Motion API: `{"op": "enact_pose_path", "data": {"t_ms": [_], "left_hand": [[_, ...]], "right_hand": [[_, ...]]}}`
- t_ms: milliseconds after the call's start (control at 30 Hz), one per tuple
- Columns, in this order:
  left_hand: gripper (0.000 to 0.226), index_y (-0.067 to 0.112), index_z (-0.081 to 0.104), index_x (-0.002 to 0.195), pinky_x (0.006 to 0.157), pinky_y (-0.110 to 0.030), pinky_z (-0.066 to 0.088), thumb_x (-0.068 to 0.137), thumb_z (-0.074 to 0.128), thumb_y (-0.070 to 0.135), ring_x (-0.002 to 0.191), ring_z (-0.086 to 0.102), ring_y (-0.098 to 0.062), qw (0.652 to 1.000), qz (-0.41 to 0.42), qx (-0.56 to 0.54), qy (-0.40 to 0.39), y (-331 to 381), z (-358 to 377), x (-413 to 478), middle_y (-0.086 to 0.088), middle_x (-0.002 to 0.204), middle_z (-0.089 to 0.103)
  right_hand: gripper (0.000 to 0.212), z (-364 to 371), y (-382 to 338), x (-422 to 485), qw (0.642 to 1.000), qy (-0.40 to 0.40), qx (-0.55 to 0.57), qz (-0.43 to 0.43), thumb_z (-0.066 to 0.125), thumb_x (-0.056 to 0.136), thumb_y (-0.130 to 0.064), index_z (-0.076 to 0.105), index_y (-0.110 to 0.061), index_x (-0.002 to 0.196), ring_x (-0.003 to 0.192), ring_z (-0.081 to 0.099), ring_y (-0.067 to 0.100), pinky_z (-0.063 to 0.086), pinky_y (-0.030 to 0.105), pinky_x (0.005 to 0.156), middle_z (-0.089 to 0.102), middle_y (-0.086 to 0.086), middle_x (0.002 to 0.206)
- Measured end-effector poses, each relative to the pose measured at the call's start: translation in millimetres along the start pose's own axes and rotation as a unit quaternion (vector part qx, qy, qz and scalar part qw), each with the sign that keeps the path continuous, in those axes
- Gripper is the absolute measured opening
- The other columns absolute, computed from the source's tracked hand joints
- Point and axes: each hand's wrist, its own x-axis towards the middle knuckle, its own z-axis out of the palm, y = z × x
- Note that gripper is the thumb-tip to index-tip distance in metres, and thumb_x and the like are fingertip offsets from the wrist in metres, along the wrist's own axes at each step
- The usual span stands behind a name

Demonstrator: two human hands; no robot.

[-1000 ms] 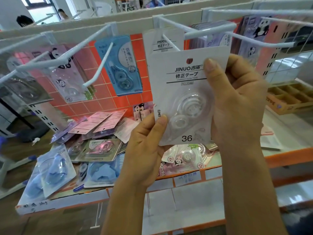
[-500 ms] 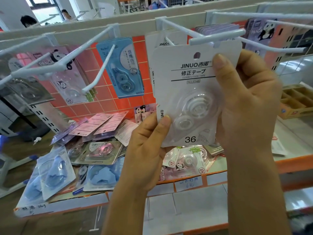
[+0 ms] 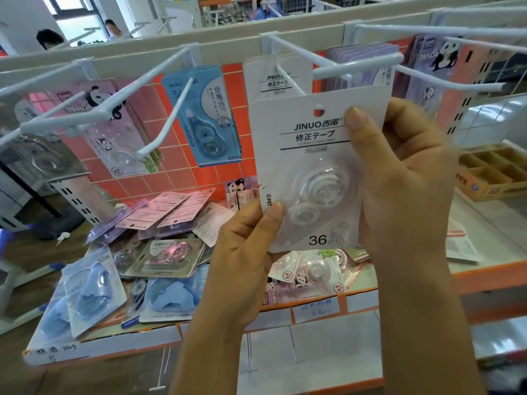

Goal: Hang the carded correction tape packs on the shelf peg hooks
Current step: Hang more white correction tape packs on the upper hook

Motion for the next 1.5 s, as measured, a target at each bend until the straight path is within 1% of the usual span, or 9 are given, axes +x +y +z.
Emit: {"op": "enact_pose_path", "data": {"t_ms": [233,600,900,1000,1100,1233,1333,1400,1500], "left_hand": [[0.027,0.037,0.077,0.082,0.074,-0.022,0.055,0.084,0.052,0.029,0.093,0.07,-0.01,0.999,0.02,0.031,-0.015,2.6,3.5,-2.4,0.008,0.092,0.075],[0.027,0.04,0.076,0.081,0.077,-0.027,0.057,0.083,0.051,0.031,0.095,0.069,-0.011,0.999,0.028,0.044,-0.015,0.4,1.9,-2.8,0.009,0.093,0.074],[0.022,0.04,0.075,0.084,0.085,-0.037,0.054,0.085,0.055,0.033,0.098,0.069,-0.013,0.997,0.027,0.067,-0.007,-3.3,-3.6,2.3,0.007,0.097,0.074],[0.021,0.035,0.076,0.085,0.093,-0.05,0.051,0.085,0.055,0.032,0.1,0.068,-0.018,0.997,0.021,0.072,0.02,-5.3,-7.8,16.7,0.003,0.098,0.074],[0.021,0.031,0.075,0.083,0.096,-0.059,0.047,0.092,0.055,0.03,0.098,0.065,-0.024,0.994,0.022,0.093,0.043,-8.0,-13.1,40.0,-0.002,0.096,0.072],[0.024,0.022,0.071,0.089,0.09,-0.047,0.052,0.1,0.05,0.027,0.095,0.066,-0.02,0.99,0.006,0.112,0.084,-12.9,-17.2,80.6,-0.005,0.096,0.071],[0.024,0.014,0.065,0.095,0.076,-0.034,0.056,0.101,0.047,0.029,0.09,0.063,-0.016,0.988,-0.008,0.121,0.096,-16.3,-19.1,113.0,-0.006,0.096,0.067],[0.026,0.015,0.064,0.09,0.064,-0.025,0.055,0.101,0.046,0.03,0.086,0.063,-0.014,0.988,-0.006,0.122,0.093,-17.7,-17.9,127.4,-0.003,0.093,0.065],[0.025,0.019,0.061,0.088,0.054,-0.018,0.052,0.1,0.047,0.035,0.1,0.062,-0.02,0.985,-0.043,0.116,0.121,-19.8,-15.2,143.3,-0.01,0.114,0.063]], "right_hand": [[0.006,-2.8,0.0,-0.2,0.999,0.029,0.019,0.002,0.063,0.088,-0.014,0.065,-0.018,0.085,0.077,0.066,0.012,0.054,0.029,0.071,0.07,-0.007,0.076],[0.007,0.3,-0.4,3.7,0.999,0.031,0.007,-0.016,0.063,0.089,-0.009,0.063,-0.016,0.089,0.077,0.067,0.005,0.053,0.021,0.07,0.07,-0.012,0.076],[0.006,2.4,12.2,9.8,0.999,0.035,-0.004,0.01,0.064,0.089,-0.009,0.064,-0.016,0.089,0.077,0.067,0.005,0.052,0.02,0.07,0.071,-0.011,0.076],[0.002,6.1,25.2,17.3,0.999,0.037,-0.024,0.021,0.064,0.089,-0.013,0.065,-0.014,0.09,0.073,0.064,0.003,0.051,0.02,0.068,0.069,-0.011,0.074],[0.011,13.3,45.1,33.4,0.996,0.056,-0.064,0.029,0.066,0.089,-0.017,0.065,-0.008,0.095,0.06,0.054,-0.006,0.044,0.013,0.059,0.062,-0.017,0.064],[0.021,27.1,77.8,67.3,0.99,0.064,-0.12,0.044,0.07,0.084,-0.024,0.065,-0.01,0.099,0.068,0.057,-0.001,0.048,0.023,0.065,0.066,-0.006,0.082],[0.023,39.3,95.8,90.6,0.977,0.064,-0.198,0.038,0.064,0.085,-0.028,0.063,-0.008,0.097,0.069,0.055,0.007,0.044,0.024,0.066,0.06,-0.007,0.08],[0.029,46.2,103.7,100.9,0.972,0.064,-0.222,0.033,0.058,0.082,-0.031,0.062,-0.005,0.093,0.074,0.06,0.019,0.049,0.035,0.069,0.062,0.0,0.079],[0.019,50.5,113.4,111.2,0.968,0.066,-0.241,0.031,0.06,0.084,-0.026,0.054,-0.009,0.09,0.081,0.064,0.035,0.051,0.05,0.074,0.067,0.015,0.085]]}}
